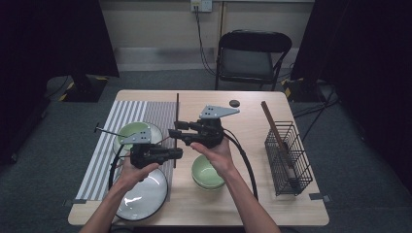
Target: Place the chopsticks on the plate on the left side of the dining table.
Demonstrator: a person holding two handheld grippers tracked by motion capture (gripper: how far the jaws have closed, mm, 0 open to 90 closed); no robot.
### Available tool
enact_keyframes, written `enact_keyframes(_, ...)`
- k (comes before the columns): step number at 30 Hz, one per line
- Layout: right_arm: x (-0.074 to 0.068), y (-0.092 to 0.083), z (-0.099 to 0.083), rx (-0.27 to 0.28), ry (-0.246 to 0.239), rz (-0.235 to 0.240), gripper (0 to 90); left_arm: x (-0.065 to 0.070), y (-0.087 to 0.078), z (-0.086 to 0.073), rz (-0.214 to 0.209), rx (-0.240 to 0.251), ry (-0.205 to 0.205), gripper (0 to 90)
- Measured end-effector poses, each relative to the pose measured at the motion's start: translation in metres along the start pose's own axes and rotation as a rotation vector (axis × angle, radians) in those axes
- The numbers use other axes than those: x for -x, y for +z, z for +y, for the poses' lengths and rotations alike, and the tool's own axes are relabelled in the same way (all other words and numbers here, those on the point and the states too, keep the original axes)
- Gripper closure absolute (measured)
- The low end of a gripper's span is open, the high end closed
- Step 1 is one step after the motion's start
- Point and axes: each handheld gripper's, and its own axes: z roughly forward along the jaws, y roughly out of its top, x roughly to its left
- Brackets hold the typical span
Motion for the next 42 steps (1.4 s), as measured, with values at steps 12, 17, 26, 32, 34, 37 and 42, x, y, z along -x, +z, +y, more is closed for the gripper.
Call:
enact_keyframes(12,0.004,-0.003,-0.002,-0.057,-0.049,-0.123,34.8,0.001,-0.001,-0.002,0.01,-0.022,-0.001,84.5)
enact_keyframes(17,0.006,-0.005,-0.003,-0.054,-0.05,-0.137,31.4,0.001,-0.002,-0.002,0.017,-0.025,0.004,84.5)
enact_keyframes(26,0.015,-0.008,-0.006,-0.059,-0.028,-0.155,28.0,0.0,-0.008,0.0,0.046,-0.024,0.008,84.4)
enact_keyframes(32,0.017,-0.01,-0.006,-0.061,-0.021,-0.164,27.6,0.0,-0.011,0.001,0.052,-0.021,0.011,84.4)
enact_keyframes(34,0.018,-0.012,-0.006,-0.059,-0.019,-0.166,27.6,0.0,-0.012,0.001,0.049,-0.01,0.008,84.5)
enact_keyframes(37,0.02,-0.014,-0.006,-0.064,-0.019,-0.171,26.2,-0.001,-0.014,0.002,0.05,-0.009,0.007,84.4)
enact_keyframes(42,0.024,-0.016,-0.006,-0.069,-0.012,-0.18,24.5,-0.001,-0.015,0.002,0.052,-0.007,0.009,84.5)
